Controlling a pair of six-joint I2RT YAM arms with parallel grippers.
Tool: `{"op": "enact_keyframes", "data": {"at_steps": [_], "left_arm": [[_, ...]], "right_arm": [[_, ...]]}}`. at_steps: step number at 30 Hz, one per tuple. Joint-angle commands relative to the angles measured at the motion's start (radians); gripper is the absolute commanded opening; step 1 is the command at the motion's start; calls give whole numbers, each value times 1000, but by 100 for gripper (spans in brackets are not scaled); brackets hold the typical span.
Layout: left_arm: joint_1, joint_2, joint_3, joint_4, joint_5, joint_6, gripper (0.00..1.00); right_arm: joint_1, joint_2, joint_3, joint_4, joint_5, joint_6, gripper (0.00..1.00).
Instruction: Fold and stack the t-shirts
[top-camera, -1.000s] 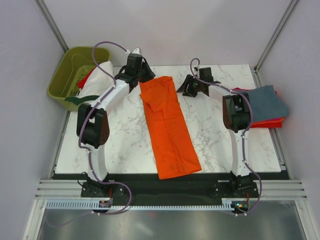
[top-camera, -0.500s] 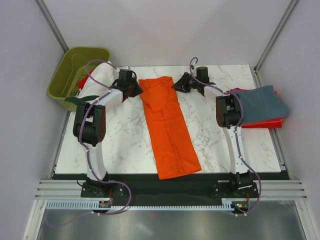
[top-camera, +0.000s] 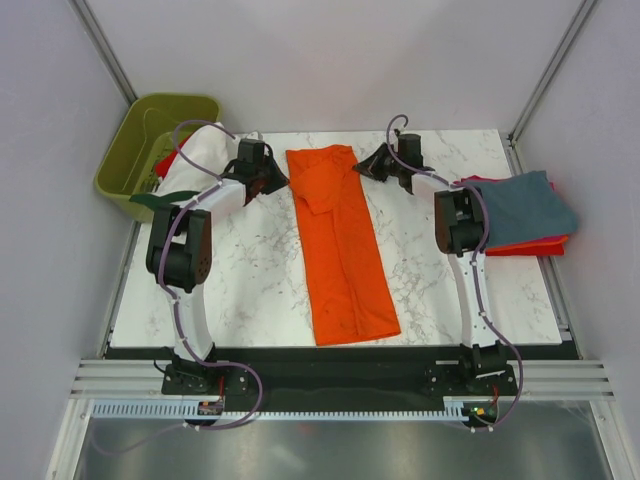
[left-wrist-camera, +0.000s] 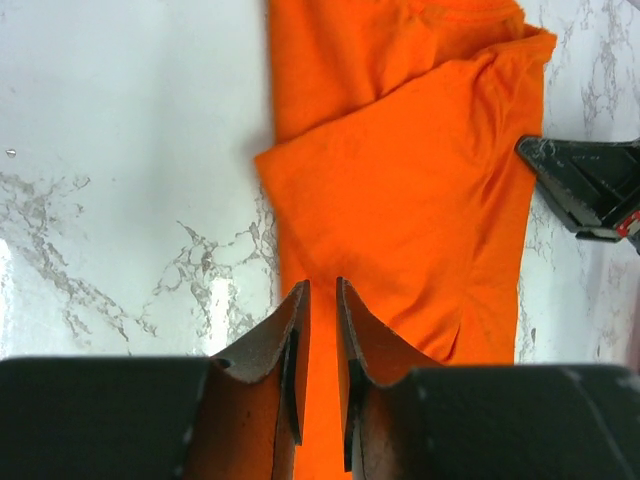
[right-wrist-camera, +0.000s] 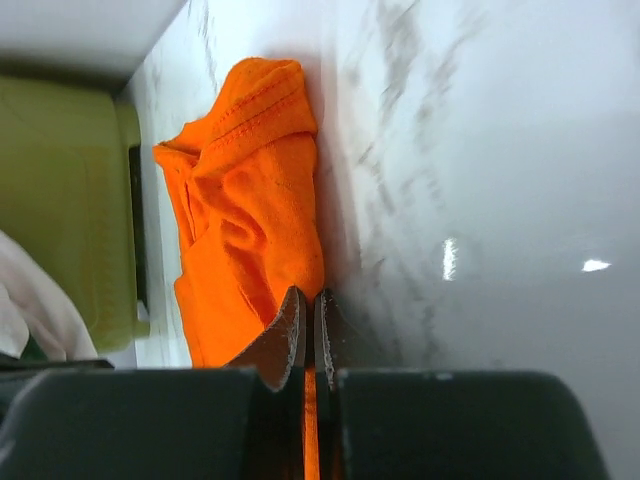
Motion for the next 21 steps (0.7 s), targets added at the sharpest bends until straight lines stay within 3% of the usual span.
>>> {"op": "enact_keyframes", "data": {"at_steps": [1,3,5,8,9,10,11,18,21], "left_arm": [[1,-4,1,43,22,23,23],[1,-1,1,45,40,24,24],[3,-6,-3,43,53,26,24],[0,-17,-23,43,70,24,25],[1,-26,-31,43,76,26,25],[0,-31,-46,43,82,26,26],[0,-38,-55,45,86,26,27],[-49,-179,-196,32,74,24,50],[-86,-277,-311,31,65,13,54]], "right_arm": [[-49,-30,1,27,161,16,0],[-56,-42,1,27,170,18,7],[-59,-66,-43,36,196,18,6],[-68,-120,-116,69,210,15,13],[-68,-140,-129,76,204,13,22],[-71,-145,-145,84,196,10,48],[-72,-149,-145,83,177,3,57],[-63,-304,-220,-12,155,-123,58],[-36,-411,-292,-110,195,-209,58]]}}
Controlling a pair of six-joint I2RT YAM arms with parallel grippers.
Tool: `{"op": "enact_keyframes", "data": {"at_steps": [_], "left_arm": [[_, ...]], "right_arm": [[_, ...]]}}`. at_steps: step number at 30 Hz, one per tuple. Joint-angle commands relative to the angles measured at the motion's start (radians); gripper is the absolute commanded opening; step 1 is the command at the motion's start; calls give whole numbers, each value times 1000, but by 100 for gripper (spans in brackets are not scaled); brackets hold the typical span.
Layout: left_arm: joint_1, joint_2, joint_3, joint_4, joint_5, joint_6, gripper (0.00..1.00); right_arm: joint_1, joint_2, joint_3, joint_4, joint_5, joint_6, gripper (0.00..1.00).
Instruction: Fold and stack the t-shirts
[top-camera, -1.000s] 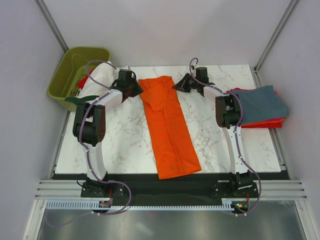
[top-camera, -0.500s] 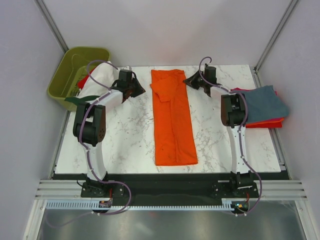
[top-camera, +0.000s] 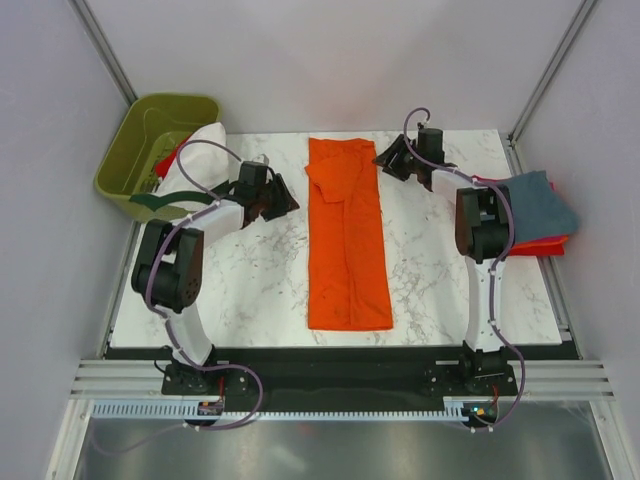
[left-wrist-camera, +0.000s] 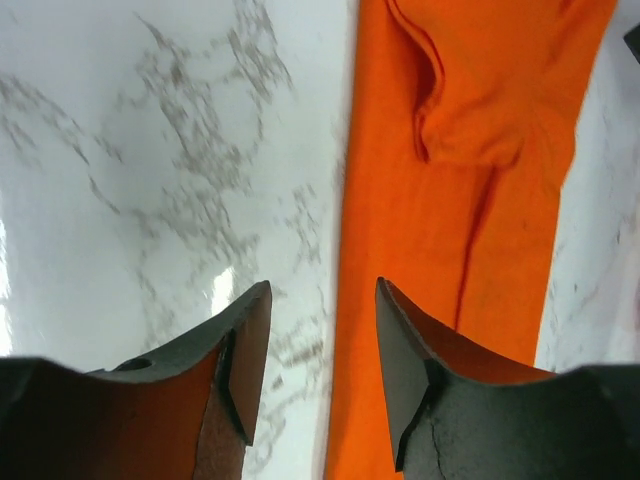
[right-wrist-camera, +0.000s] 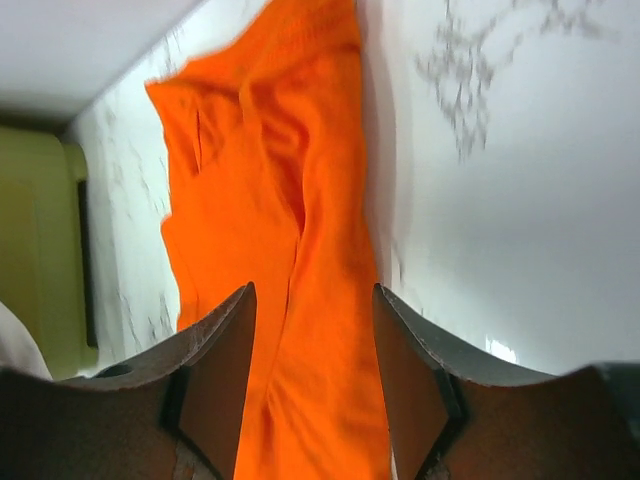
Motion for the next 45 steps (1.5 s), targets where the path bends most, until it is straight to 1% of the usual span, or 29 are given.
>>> {"op": "enact_keyframes", "data": {"at_steps": [1,2,3,4,5,6,7,8,9,11,12,15,18,19,20,23,24,29,33,37,39,40,42,43,45], "left_arm": [[-50,-153,-127,20,-1,4,54],[-60,-203,-155,20,-1,-3,54],[-78,-225,-179,17,-1,-3,54],[-86,-251,-220,2,-1,-7,55],[-89,-291,-241,-27,1,-13,56],[-90,-314,-265,-32,22,-20,57],[-90,-331,-312,-37,36,-22,57],[-90,-348,-333,-41,54,-25,57],[-93,-382,-354,-50,92,-28,57],[-99,-415,-420,-55,117,-37,56],[-110,-449,-442,-58,134,-40,56],[-132,-517,-509,-76,143,-57,56],[-161,-575,-575,-83,158,-92,55],[-173,-584,-584,-87,160,-92,55],[-193,-595,-594,-90,162,-111,55],[-230,-610,-620,-121,148,-155,51],[-257,-612,-629,-122,142,-167,50],[-333,-627,-680,-130,117,-221,49],[-403,-650,-707,-136,96,-289,47],[-454,-646,-765,-107,88,-353,46],[-466,-635,-782,-89,93,-376,46],[-469,-621,-798,-60,100,-388,46],[-474,-607,-805,-34,120,-399,45],[-478,-601,-813,-11,125,-404,45],[-486,-603,-816,6,122,-418,44]], "right_arm": [[36,-193,-75,-146,51,-157,57],[48,-224,-104,-167,59,-171,57],[53,-292,-194,-174,64,-174,55],[58,-334,-251,-164,61,-167,52],[59,-376,-315,-147,56,-136,52],[61,-466,-457,-123,53,-121,52],[59,-514,-525,-74,47,-115,53],[62,-560,-585,-72,56,-115,54],[65,-645,-692,-73,62,-121,54],[68,-728,-781,-104,96,-151,54],[74,-802,-858,-131,111,-161,53],[113,-918,-981,-208,160,-187,49],[194,-1005,-1071,-311,176,-211,50],[194,-1023,-1095,-326,173,-211,50],[226,-1042,-1115,-339,170,-207,50],[289,-1118,-1196,-360,162,-161,51],[303,-1149,-1228,-360,153,-146,51],[366,-1233,-1291,-432,191,-104,53],[403,-1283,-1342,-441,167,-66,48],[443,-1295,-1359,-469,160,-55,47],[447,-1304,-1372,-468,163,-43,44],[447,-1306,-1376,-467,162,-41,41],[449,-1310,-1377,-468,154,-41,38],[452,-1312,-1379,-467,153,-36,33],[449,-1318,-1380,-469,148,-35,28]]}}
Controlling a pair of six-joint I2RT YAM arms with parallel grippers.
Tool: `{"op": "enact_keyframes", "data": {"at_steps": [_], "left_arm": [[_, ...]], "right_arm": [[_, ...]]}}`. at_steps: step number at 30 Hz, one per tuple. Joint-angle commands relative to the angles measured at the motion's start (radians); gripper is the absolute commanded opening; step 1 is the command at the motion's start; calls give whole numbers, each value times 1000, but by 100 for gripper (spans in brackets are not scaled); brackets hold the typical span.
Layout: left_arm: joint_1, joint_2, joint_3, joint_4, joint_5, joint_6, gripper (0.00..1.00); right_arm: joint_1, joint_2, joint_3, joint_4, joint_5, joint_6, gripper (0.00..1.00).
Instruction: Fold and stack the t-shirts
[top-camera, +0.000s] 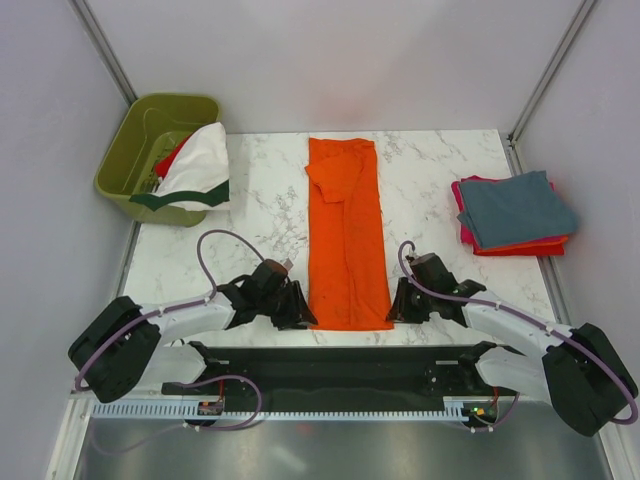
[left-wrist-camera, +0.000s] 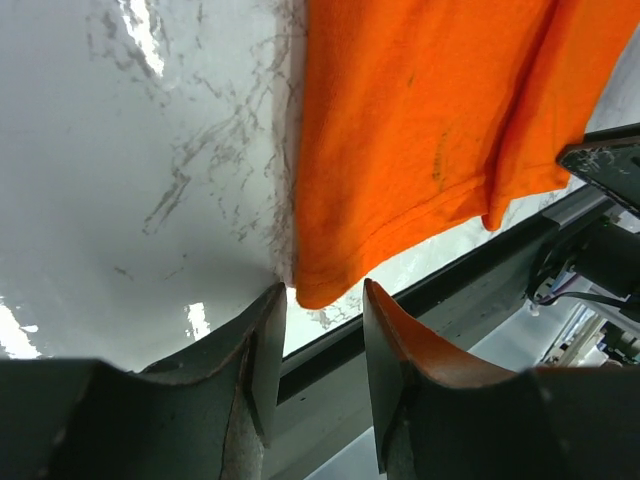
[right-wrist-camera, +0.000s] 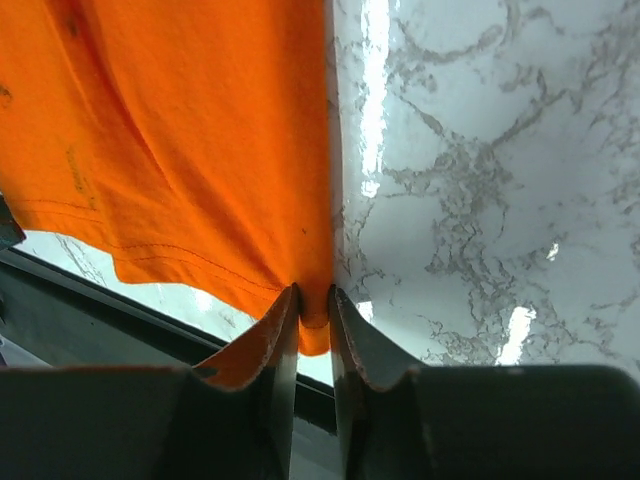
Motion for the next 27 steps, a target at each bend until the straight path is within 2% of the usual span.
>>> {"op": "enact_keyframes", "data": {"at_steps": [1,6,11,13,14,15,19,27], "left_arm": [[-17,16,-28,43,-13,-58,44],[-15,12,-25,43,-30,-59,40],[-17,24,-17,41,-39,-56,32],[-17,18,-25,40,-51,-56,19],[-15,13,-26,40,-53,-58,7],[-15,9,-28,40,-53,-58,2],[-17,-31,-31,33,-47,-56,2],[-17,-134,1,21,-7,-73,2]], "right_arm": [[5,-20,-11,-20,-15,18,24],[5,-23,-12,-18,-43,15,22],[5,-47,-24,-29,-44,14,29],[5,-50,-29,-30,-44,15,27],[5,-52,-31,-30,-47,15,26],[5,-52,-29,-32,-54,14,24],[5,-73,-15,-36,-60,28,0],[5,-138,103,-127,-46,34,0]]}}
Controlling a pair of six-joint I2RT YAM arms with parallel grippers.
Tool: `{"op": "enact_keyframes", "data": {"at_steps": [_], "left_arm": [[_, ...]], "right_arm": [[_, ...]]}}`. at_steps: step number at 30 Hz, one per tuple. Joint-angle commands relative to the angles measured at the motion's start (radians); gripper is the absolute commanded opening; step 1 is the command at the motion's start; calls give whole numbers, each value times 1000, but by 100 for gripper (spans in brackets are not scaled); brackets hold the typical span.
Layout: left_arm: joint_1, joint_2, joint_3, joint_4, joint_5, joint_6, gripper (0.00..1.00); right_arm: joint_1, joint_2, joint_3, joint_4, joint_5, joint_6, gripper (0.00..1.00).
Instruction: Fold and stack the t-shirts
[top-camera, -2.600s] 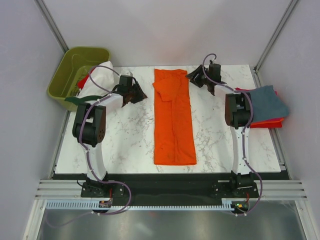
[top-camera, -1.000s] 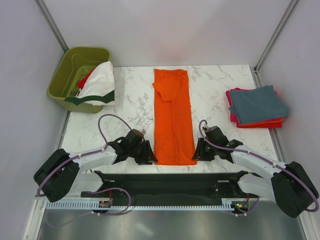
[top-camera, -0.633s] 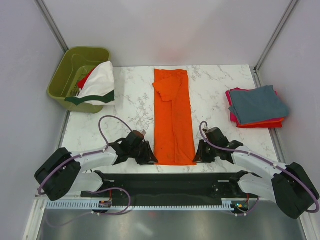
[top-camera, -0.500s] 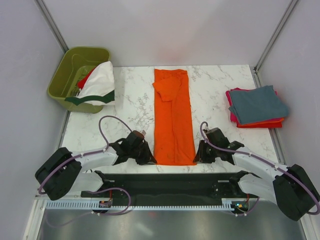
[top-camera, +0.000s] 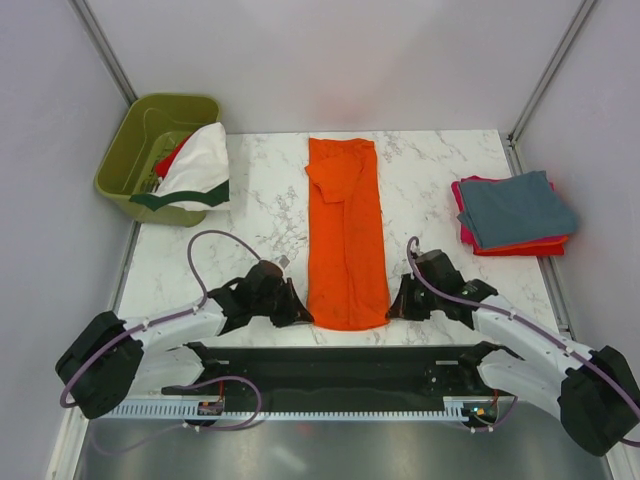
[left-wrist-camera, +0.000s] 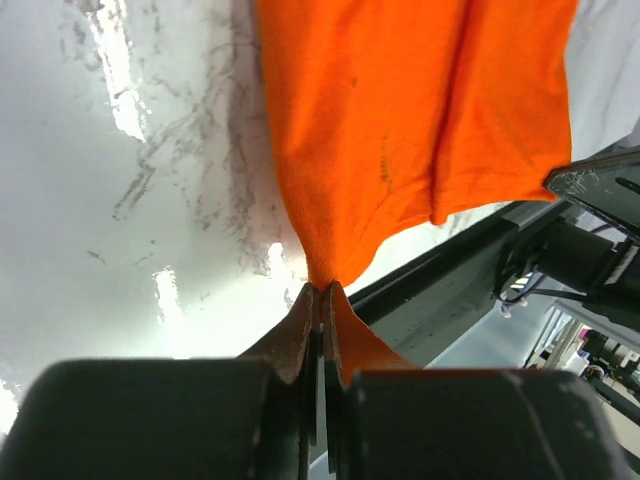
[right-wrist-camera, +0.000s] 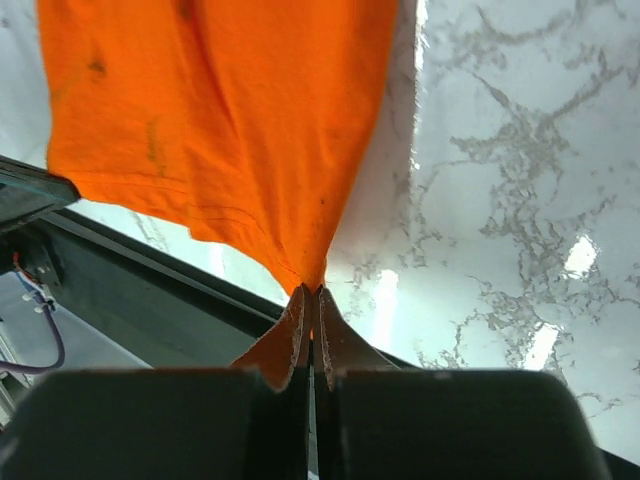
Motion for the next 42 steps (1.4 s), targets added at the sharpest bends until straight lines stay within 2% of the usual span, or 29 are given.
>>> {"op": "enact_keyframes", "data": {"at_steps": [1,7,11,18,25,34,42], "left_arm": [[-3,-47,35,1,16,-39,2],[24,-41,159,-50,-16,-8,2],[107,20,265,-59,-21,32,2],[242,215,440,-54,-15,84,2],[343,450,602,-30,22,87,2],[382,666,843,-31,62,87,2],[413,754,926,-39,76,72,2]], "right_arm": [[5,-12,91,-35,16,6,0],[-27,71,222,-36,83,-28,0],[-99,174,368,-30,83,-92,0],[-241,413,581,-7,70,-157,0],[-287,668,813,1,57,-169,0],[-319,869,989,2,56,-155,0],[-342,981,1092,1,37,-148,0]]}}
